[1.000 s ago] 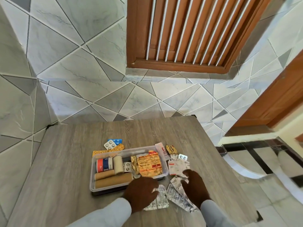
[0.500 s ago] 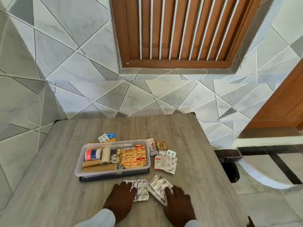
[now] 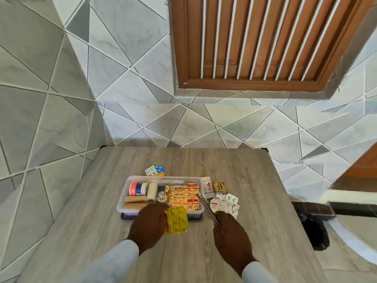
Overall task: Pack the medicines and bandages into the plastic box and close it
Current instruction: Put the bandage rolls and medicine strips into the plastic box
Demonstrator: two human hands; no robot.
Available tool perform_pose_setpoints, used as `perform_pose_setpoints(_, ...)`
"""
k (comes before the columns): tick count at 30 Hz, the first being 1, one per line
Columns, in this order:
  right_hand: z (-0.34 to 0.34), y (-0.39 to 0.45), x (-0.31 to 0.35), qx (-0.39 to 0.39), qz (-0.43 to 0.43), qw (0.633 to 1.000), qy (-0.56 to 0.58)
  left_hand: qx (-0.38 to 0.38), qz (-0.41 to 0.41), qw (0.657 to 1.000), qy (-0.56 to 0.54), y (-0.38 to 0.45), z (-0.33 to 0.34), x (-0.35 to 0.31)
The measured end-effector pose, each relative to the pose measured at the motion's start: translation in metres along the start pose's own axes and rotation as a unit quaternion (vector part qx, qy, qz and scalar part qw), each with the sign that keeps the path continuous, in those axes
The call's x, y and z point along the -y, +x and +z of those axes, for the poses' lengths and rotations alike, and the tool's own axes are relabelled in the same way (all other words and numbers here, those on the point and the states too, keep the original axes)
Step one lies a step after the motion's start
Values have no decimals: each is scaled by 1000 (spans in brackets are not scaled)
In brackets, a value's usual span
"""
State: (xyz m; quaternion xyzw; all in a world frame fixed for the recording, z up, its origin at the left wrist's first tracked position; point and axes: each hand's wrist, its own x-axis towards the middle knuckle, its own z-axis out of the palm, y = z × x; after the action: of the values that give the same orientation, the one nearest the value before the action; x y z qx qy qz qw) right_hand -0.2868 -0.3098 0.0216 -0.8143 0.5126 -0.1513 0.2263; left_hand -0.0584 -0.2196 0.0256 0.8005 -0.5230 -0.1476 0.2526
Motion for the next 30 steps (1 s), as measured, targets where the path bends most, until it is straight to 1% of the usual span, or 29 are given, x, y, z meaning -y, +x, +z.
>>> perform_pose_setpoints(3, 2, 21, 22, -5, -10, 1000, 4, 15, -26, 1000, -9, 26, -22, 19)
perform_pose_setpoints(6, 11, 41, 45, 13, -35, 999, -27, 37, -14, 999, 3, 57, -45, 45)
perform_pose_setpoints(9, 31, 61, 70, 29, -72, 995, -67, 109, -31, 993, 36, 87, -61, 76)
perform_pose_setpoints(11, 44, 72, 87, 26, -91, 991, -94, 133, -16, 989, 58, 100, -63, 89)
perform_pose_setpoints(13, 60, 86, 106, 39, -119, 984, -127, 133, -6, 989, 57, 113, -62, 103)
perform_pose_setpoints(15, 76, 95, 123, 46, -128, 975, -177, 142, 2, 987, 71, 123, -61, 112)
perform_pose_setpoints(17, 91, 102, 133, 46, -129, 971, -196, 158, 47, 977, 137, 131, -61, 119)
perform_pose_setpoints(19, 102, 104, 138, 74, -128, 969, -198, 143, 89, 965, 201, 136, -65, 128)
perform_pose_setpoints(21, 109, 105, 141, 119, -144, 963, -193, 129, 102, 962, 219, 139, -71, 139)
perform_pose_setpoints(22, 110, 107, 144, 156, -149, 957, -191, 128, 105, 962, 217, 142, -74, 147)
perform_pose_setpoints(23, 109, 107, 146, 192, -151, 952, -185, 127, 103, 964, 209, 142, -76, 152)
perform_pose_setpoints(24, 108, 109, 147, 209, -157, 948, -184, 121, 101, 970, 186, 142, -79, 156)
perform_pose_setpoints(26, 105, 112, 146, 223, -165, 942, -187, 76, 121, 984, 107, 144, -81, 163)
perform_pose_setpoints(28, 103, 114, 142, 234, -181, 936, -192, 60, 121, 987, 82, 151, -78, 171)
perform_pose_setpoints(30, 101, 115, 140, 226, -199, 938, -172, 51, 110, 990, 65, 160, -73, 174)
